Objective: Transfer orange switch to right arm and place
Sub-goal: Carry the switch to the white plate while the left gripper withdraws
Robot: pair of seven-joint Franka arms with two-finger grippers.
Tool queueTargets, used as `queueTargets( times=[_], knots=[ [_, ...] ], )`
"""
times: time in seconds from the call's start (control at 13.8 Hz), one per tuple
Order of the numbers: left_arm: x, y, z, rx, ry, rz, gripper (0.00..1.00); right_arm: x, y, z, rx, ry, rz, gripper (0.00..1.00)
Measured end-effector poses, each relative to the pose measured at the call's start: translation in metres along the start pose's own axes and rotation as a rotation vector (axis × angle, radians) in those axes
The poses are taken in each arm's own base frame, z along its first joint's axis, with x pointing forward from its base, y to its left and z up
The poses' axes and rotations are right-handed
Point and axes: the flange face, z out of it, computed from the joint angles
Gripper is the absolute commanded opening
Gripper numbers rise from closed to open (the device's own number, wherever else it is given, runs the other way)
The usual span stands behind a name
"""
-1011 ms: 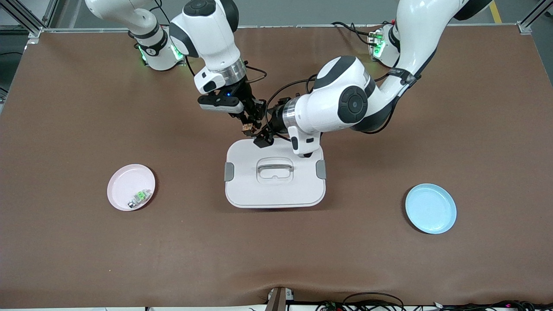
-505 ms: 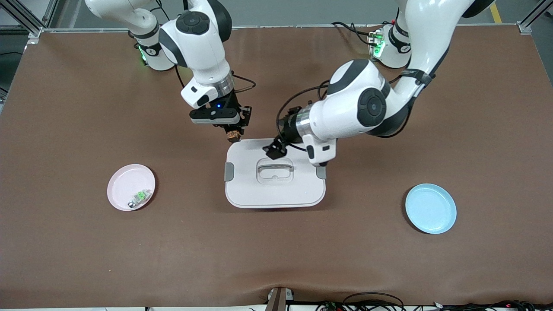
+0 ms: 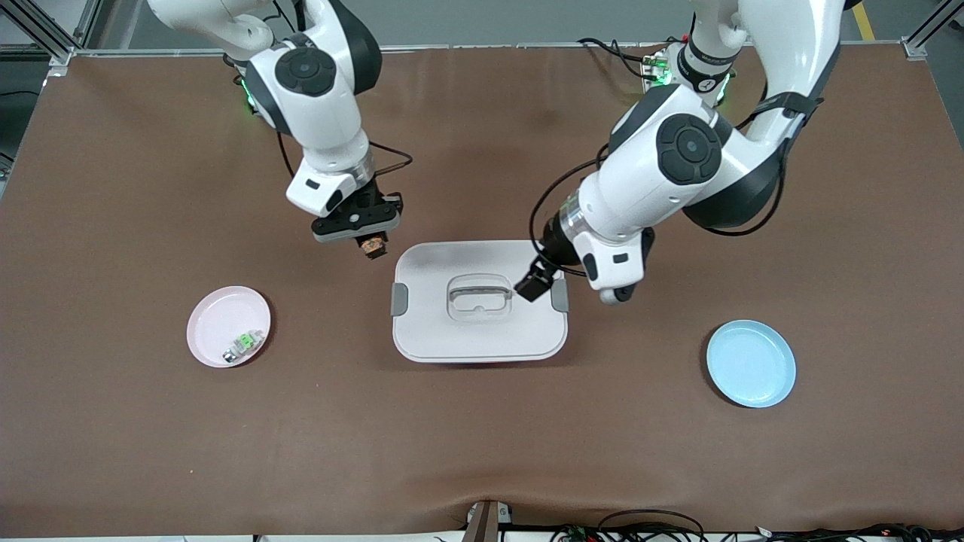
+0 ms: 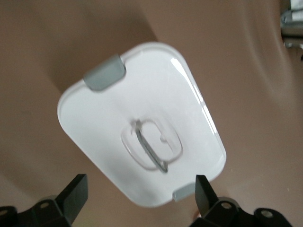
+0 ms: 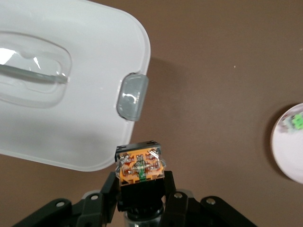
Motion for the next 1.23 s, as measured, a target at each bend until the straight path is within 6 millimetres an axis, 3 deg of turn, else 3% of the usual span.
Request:
queueTargets(
  times=[0.14,0.58,1.23],
  knots=[
    [0.02,-0.001,-0.009,0.002,0.091,0.022,1.0,0.006,0.028,-0.001,-0.012,-0.022,-0.102,0.0],
    [0.08,-0.016,-0.063,0.034,0.19,0.172,1.0,0.014,0.112,0.001,-0.026,-0.08,-0.35,0.0],
    [0.165,-0.062,-0.141,0.169,0.233,0.432,1.0,0.005,0.225,0.014,-0.012,-0.116,-0.678,0.0]
  ],
)
